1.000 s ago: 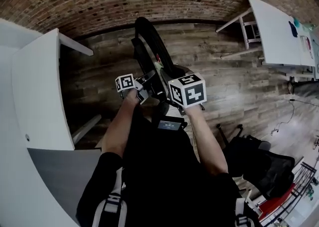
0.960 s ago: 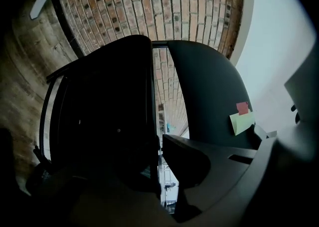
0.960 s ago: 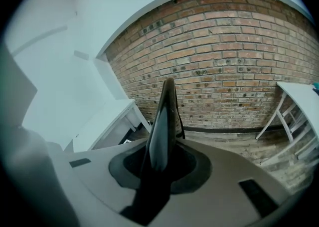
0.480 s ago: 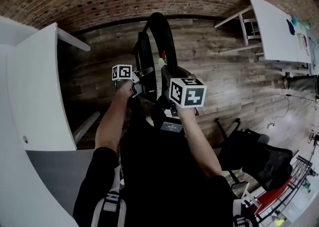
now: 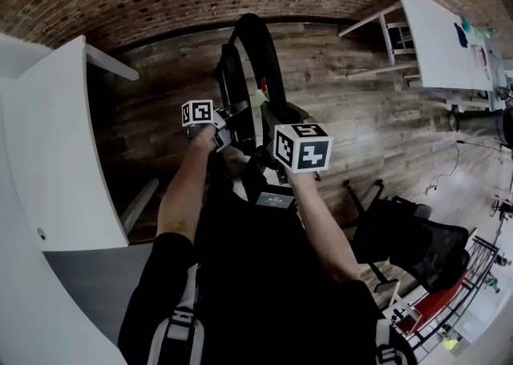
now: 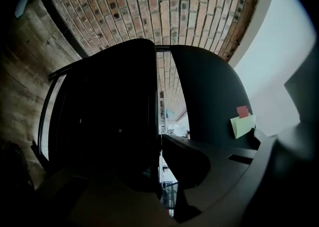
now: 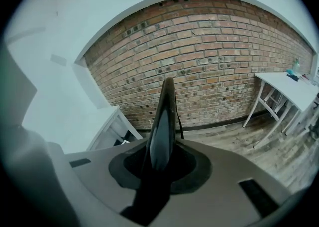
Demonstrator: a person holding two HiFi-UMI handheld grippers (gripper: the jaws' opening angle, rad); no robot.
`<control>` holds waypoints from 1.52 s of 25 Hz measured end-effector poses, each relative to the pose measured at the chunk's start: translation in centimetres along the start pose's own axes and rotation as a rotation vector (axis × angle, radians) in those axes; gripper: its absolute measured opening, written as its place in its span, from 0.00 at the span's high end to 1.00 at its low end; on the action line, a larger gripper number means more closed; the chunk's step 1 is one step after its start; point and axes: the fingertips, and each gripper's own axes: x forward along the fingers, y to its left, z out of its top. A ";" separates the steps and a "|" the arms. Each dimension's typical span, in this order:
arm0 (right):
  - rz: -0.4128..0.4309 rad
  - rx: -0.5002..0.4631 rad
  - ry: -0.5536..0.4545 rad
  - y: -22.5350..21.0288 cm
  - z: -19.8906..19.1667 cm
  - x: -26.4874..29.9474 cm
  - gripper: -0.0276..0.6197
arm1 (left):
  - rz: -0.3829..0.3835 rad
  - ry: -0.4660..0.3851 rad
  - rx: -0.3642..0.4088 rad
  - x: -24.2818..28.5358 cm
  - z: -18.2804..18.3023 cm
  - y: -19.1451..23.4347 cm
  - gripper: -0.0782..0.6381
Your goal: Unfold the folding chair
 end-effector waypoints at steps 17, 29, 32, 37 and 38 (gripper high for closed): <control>0.158 -0.002 0.004 0.9 -0.9 -0.5 0.77 | -0.009 -0.181 -0.055 -0.7 -0.1 0.6 0.84; 0.177 0.009 0.059 -0.6 -2.1 -2.2 0.76 | -0.068 -0.180 -0.066 -1.3 -0.1 0.5 0.85; 0.196 0.034 0.049 -0.8 -2.1 -2.1 0.76 | -0.073 -0.178 -0.062 -1.9 0.0 0.6 0.85; 0.241 0.068 0.027 -0.9 -2.0 -2.1 0.75 | -0.078 -0.172 -0.064 -2.3 0.1 0.7 0.85; 0.244 0.083 0.019 -1.2 -2.0 -2.2 0.75 | -0.080 -0.172 -0.064 -2.4 0.1 0.7 0.85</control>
